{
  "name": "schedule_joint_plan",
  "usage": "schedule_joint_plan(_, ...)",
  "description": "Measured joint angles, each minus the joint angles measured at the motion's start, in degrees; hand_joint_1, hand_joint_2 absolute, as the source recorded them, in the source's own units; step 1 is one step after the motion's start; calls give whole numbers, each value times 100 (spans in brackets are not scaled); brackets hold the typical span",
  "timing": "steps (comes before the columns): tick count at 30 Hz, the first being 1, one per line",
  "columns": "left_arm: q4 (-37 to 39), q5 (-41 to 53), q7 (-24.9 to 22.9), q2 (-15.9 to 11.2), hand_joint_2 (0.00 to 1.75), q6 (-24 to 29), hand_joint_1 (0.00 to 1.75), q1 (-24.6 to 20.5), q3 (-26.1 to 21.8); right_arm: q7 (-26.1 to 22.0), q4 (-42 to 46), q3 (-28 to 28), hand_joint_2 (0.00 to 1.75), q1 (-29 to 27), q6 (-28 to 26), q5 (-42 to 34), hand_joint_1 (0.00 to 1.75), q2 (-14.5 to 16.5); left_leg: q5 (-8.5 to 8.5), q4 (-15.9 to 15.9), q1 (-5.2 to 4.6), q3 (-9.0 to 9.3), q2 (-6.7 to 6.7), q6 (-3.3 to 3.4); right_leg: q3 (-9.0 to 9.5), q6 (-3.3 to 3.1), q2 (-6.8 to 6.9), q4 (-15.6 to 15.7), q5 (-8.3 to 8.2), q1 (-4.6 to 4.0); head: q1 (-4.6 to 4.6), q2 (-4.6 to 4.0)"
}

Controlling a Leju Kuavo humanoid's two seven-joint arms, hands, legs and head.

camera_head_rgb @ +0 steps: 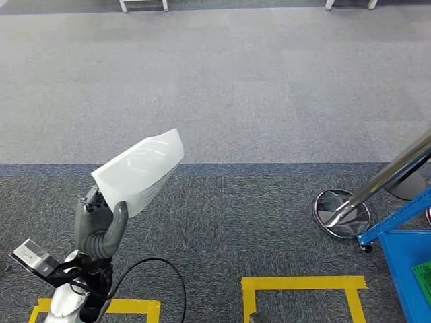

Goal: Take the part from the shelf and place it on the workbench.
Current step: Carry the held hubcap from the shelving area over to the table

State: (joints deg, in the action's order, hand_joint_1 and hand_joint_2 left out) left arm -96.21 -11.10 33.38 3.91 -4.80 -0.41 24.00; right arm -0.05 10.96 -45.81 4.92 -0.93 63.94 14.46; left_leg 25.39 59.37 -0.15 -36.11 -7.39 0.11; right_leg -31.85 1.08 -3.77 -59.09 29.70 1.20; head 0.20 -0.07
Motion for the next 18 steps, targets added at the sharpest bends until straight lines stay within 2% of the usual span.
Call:
schedule_joint_plan(1,2,4,-12,-5,175,-1,175,-1,0,-2,1,0,175,0,-2,1,0,2,59,91,-11,-38,140,-28,28,-32,78,27,-6,3,-20,0)
schedule_joint_plan(3,10,16,-32,-11,175,5,175,-10,1,-9,1,0,175,-14,-9,1,0,2,335,608,-27,-270,522,-76,79,-87,256,57,4,-9,-51,0)
schedule_joint_plan(4,19,32,-44,-16,175,12,175,-12,2,-11,1,0,175,-21,-14,-1,0,1,505,994,-13,-454,620,-96,92,-106,351,58,20,-22,-65,0)
schedule_joint_plan(5,29,55,-55,-22,175,21,175,-9,2,-14,1,0,175,-26,-18,-5,0,-2,624,1333,3,-621,660,-111,102,-119,441,58,35,-33,-63,0)
schedule_joint_plan(6,41,81,-66,-31,175,29,175,-1,2,-17,1,0,175,-27,-21,-9,0,-3,649,1520,17,-714,674,-117,114,-125,528,57,52,-41,-66,0)
schedule_joint_plan(7,52,109,-76,-40,175,36,175,4,2,-24,1,0,175,-25,-23,-13,0,-4,559,1485,26,-699,684,-115,131,-125,611,57,70,-48,-66,0)
schedule_joint_plan(8,60,132,-81,-47,175,39,175,7,2,-31,1,0,175,-24,-24,-16,0,-4,378,1224,26,-567,713,-102,158,-122,686,57,91,-54,-66,0)
schedule_joint_plan(9,64,145,-82,-51,175,39,175,8,2,-39,1,0,175,-23,-24,-16,0,-3,178,826,14,-366,796,-75,194,-114,757,57,119,-59,-66,0)
schedule_joint_plan(10,67,156,-85,-54,175,37,175,4,2,-45,1,0,175,-23,-24,-16,0,-3,45,459,-24,-171,936,-40,225,-96,823,58,149,-73,-64,0)
schedule_joint_plan(11,69,163,-87,-56,175,33,175,-5,3,-50,1,0,175,-24,-23,-16,0,-2,-18,191,-62,-34,1056,1,247,-71,881,59,176,-85,-66,0)
schedule_joint_plan(12,70,172,-92,-60,175,27,175,-12,3,-52,0,0,175,-23,-21,-16,0,-2,-16,51,-100,33,1142,35,264,-41,941,62,199,-96,-59,0)
schedule_joint_plan(13,72,180,-103,-66,175,23,175,-16,4,-53,-1,0,175,-21,-19,-15,0,-2,18,27,-132,42,1156,66,277,-12,1002,71,216,-105,-55,0)
schedule_joint_plan(14,72,191,-114,-74,175,20,175,-19,4,-53,0,0,175,-14,-16,-14,0,-2,20,-4,-132,44,1088,96,304,18,1069,85,234,-105,-52,0)
schedule_joint_plan(15,72,200,-124,-81,175,19,175,-15,4,-52,1,0,175,-7,-14,-13,0,-2,14,-39,-121,61,1020,120,318,45,1052,79,265,-100,-43,0)
schedule_joint_plan(16,73,205,-132,-87,175,19,175,-20,4,-53,1,0,175,-2,-13,-11,0,-2,4,-74,-102,83,951,152,297,68,941,14,320,-89,-38,0)
schedule_joint_plan(17,73,211,-134,-90,175,21,175,-31,6,-54,2,0,175,1,-13,-10,0,-2,-9,-109,-77,106,881,181,211,90,777,-167,420,-78,-29,0)
schedule_joint_plan(18,75,215,-135,-89,175,22,175,-40,10,-55,2,0,175,-3,-11,-12,0,-2,-14,-124,-59,120,818,203,39,106,583,-479,560,-64,-15,0)
